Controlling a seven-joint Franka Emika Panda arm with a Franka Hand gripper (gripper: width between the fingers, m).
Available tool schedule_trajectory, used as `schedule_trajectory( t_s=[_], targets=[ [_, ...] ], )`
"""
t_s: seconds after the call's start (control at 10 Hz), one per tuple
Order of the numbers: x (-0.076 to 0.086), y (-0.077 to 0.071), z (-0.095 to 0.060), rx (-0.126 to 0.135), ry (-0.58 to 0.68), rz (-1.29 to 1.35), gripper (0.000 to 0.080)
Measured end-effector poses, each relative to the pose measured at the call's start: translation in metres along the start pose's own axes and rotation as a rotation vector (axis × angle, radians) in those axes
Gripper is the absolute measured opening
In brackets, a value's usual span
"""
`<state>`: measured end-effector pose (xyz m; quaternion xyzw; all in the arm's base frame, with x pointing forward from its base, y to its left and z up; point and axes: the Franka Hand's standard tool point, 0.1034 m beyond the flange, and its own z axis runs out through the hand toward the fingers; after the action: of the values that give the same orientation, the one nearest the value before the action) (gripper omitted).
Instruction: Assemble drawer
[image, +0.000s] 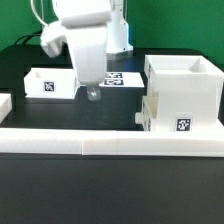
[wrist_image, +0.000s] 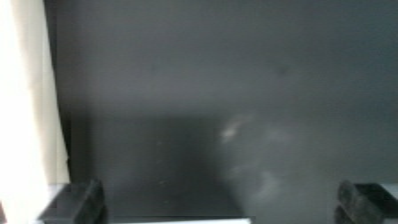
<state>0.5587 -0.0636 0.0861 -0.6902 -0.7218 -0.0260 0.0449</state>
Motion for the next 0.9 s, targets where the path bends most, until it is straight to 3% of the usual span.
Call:
schedule_trajectory(
  t_s=[0.1, 0.2, 0.4, 0.5, 0.9],
  targets=[
    [-0.011, -0.022, -0.008, -0.043, 0.003, 0.029, 0.0649],
    [-0.017, -0.045, -0.007, -0.059, 0.007, 0.055, 0.0649],
    [-0.019, -0.08, 0.004, -0.064, 0.0, 0.076, 0.0649],
    [-0.02, -0.087, 0.011, -0.045, 0.007, 0.087, 0.0649],
    [-0.021, -0.086, 0.011, -0.046, 0.008, 0.23, 0.0649]
  ],
)
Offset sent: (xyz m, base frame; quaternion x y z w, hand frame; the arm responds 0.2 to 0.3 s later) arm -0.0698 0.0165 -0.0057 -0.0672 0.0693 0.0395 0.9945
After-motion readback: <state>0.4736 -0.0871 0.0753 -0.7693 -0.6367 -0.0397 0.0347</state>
